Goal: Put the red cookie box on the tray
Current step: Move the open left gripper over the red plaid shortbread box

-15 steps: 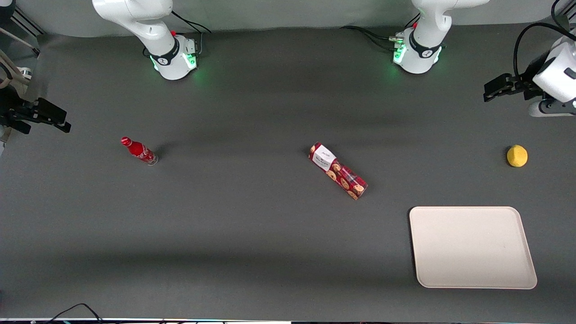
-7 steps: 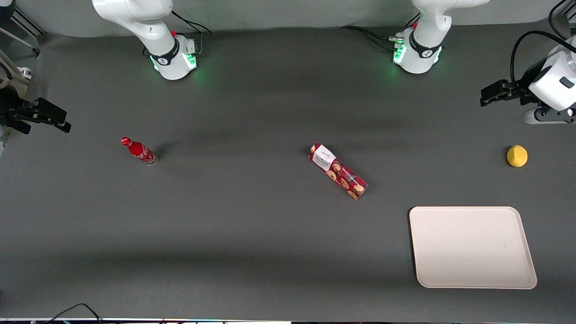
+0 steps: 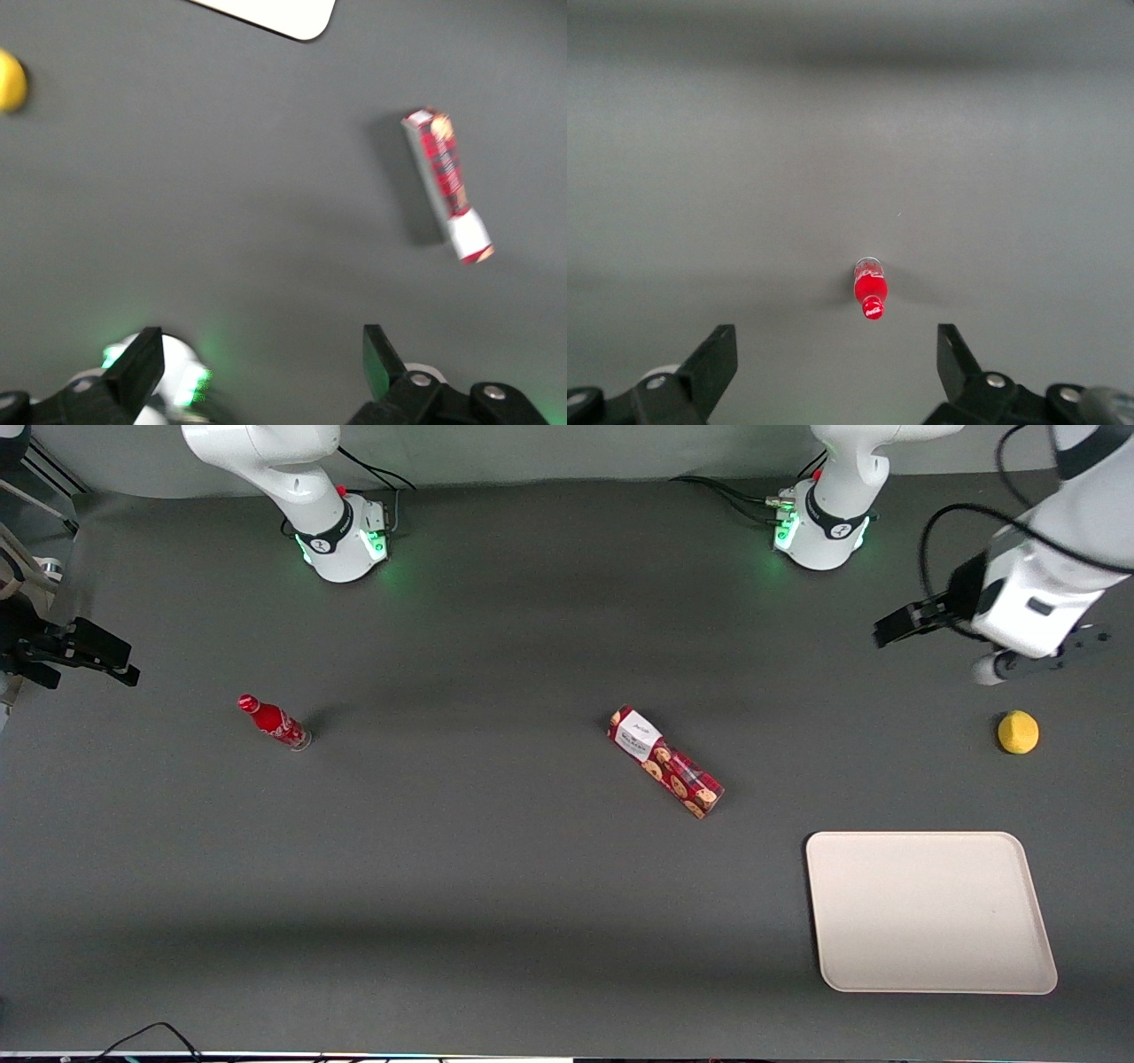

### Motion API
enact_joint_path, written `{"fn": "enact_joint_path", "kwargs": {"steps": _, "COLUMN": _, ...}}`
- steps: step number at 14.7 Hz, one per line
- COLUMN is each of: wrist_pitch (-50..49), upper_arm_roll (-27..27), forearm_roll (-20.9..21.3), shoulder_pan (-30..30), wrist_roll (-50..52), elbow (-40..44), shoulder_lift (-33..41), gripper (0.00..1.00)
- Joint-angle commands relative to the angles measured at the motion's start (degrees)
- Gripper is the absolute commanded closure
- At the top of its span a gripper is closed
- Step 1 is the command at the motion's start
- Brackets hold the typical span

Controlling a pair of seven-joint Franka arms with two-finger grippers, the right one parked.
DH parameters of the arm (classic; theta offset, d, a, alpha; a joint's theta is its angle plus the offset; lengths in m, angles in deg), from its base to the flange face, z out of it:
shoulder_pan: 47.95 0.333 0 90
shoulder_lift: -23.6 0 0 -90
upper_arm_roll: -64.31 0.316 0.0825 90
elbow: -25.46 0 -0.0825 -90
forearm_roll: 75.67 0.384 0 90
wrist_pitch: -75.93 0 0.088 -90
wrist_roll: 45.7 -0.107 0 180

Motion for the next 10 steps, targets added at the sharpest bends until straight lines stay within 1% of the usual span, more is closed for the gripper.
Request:
{"fn": "enact_joint_path", "kwargs": {"steps": 1, "wrist_pitch": 5.85, "upper_arm_roll": -6.81, "forearm_roll": -1.59, "shoulder_pan": -0.49, "wrist_roll": 20.95, "elbow": 1.48, "shoulder_lift": -6.51, "gripper": 0.0}}
{"fn": "enact_joint_path", "kwargs": {"steps": 3, "wrist_pitch": 10.85, "upper_arm_roll": -10.24, "forearm_roll": -1.68, "shoulder_pan": -0.58, "wrist_roll": 31.5, "elbow": 1.39, "shoulder_lift": -11.16, "gripper": 0.0}}
{"fn": "enact_joint_path", "kwargs": {"steps": 5, "wrist_pitch": 16.74, "upper_arm_roll": -13.14, "forearm_roll": -1.77, "shoulder_pan": -0.93, "wrist_roll": 38.11, "elbow": 1.13, "shoulder_lift": -16.43, "gripper": 0.0}}
{"fn": "enact_joint_path", "kwargs": {"steps": 7, "wrist_pitch": 22.89, "upper_arm_roll": -15.26, "forearm_roll": -0.98, "shoulder_pan": -1.54, "wrist_roll": 45.05, "elbow": 1.04, "shoulder_lift": -21.96, "gripper": 0.0}}
{"fn": "enact_joint_path", "kwargs": {"steps": 8, "wrist_pitch": 25.71, "upper_arm_roll": -16.4, "forearm_roll": -0.45, "shoulder_pan": -1.89, "wrist_roll": 47.17, "elbow": 0.69, "shoulder_lift": -24.6, "gripper": 0.0}}
{"fn": "enact_joint_path", "kwargs": {"steps": 10, "wrist_pitch": 32.29, "upper_arm_roll": -17.02, "forearm_roll": 2.35, "shoulder_pan": -3.21, "wrist_roll": 50.87, "elbow": -0.8, "shoulder_lift": -28.83, "gripper": 0.0}}
